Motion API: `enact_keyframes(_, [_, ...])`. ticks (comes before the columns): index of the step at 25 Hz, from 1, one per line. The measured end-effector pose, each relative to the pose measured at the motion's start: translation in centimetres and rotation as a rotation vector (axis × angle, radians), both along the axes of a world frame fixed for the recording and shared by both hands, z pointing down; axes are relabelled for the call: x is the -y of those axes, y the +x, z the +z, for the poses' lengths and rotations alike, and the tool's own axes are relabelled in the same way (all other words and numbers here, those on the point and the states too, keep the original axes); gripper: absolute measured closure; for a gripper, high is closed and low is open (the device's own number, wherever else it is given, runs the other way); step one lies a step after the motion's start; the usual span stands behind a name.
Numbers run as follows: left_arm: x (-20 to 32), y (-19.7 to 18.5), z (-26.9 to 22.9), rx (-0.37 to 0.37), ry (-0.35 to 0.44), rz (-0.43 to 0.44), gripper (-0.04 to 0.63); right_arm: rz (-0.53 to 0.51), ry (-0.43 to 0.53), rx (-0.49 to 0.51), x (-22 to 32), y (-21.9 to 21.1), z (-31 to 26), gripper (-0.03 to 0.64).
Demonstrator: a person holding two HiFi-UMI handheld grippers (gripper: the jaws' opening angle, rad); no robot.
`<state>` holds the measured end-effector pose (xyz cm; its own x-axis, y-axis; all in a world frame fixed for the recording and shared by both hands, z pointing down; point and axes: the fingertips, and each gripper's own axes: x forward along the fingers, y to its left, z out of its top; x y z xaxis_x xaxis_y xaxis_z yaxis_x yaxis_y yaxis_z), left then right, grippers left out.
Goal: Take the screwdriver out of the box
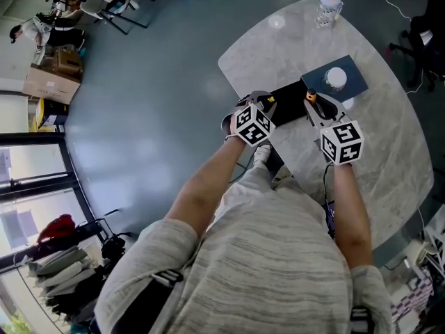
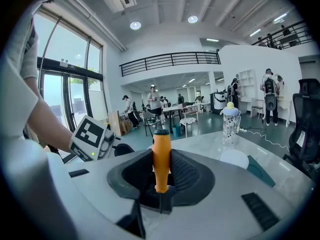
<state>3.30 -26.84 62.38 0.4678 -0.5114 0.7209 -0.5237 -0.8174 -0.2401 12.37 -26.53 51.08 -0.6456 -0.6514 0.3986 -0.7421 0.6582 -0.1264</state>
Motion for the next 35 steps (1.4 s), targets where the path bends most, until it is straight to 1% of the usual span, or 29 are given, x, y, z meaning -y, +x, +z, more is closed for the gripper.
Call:
enact_keyframes(4, [0.8, -0.8, -0.4, -0.054, -0.035, -0.046, 0.517, 0.010, 0.003, 0.004, 0.4, -0.1, -0.3, 0.511])
enact_keyframes(8, [1.2, -1.1, -0.5, -0.080, -0.056, -0.059, 0.517, 0.019, 0.002, 0.010, 0.8, -0.2, -0.3, 0.511])
enact_keyframes(11, [1.4, -1.6, -0.9, -0.121, -0.084, -0.084, 0.517, 0.025, 0.002, 0.011, 1.0, -0.4, -0.4, 0.511])
enact_keyframes(16, [2.5, -2.1, -3.7, -0.251, -0.099, -0.139, 0.517, 0.042, 0.007, 0.024, 1.3, -0.8, -0.7, 0.511])
enact_keyframes(19, [2.9, -1.9, -6.1, -0.349, -0.102, -0.162, 0.517, 0.056, 0.012, 0.033, 1.4, -0.7, -1.2, 0.511])
enact_keyframes(22, [3.4, -1.6, -8.4, -0.446, -0.093, -0.183, 0.517, 0.071, 0.021, 0.038, 1.5, -0.4, -1.6, 0.511])
enact_keyframes(26, [3.9, -1.0, -11.6, -0.538, -0.066, -0.172, 0.517, 0.092, 0.035, 0.048, 1.9, 0.2, -2.4, 0.511])
enact_keyframes(31, [4.3, 0.0, -15.5, -0.602, -0.003, -0.130, 0.517, 0.115, 0.059, 0.060, 2.3, 0.9, -3.7, 0.511])
enact_keyframes(35, [3.6, 0.6, -18.3, -0.646, 0.036, -0.089, 0.517, 0.131, 0.087, 0.073, 1.8, 1.4, -5.3, 0.511])
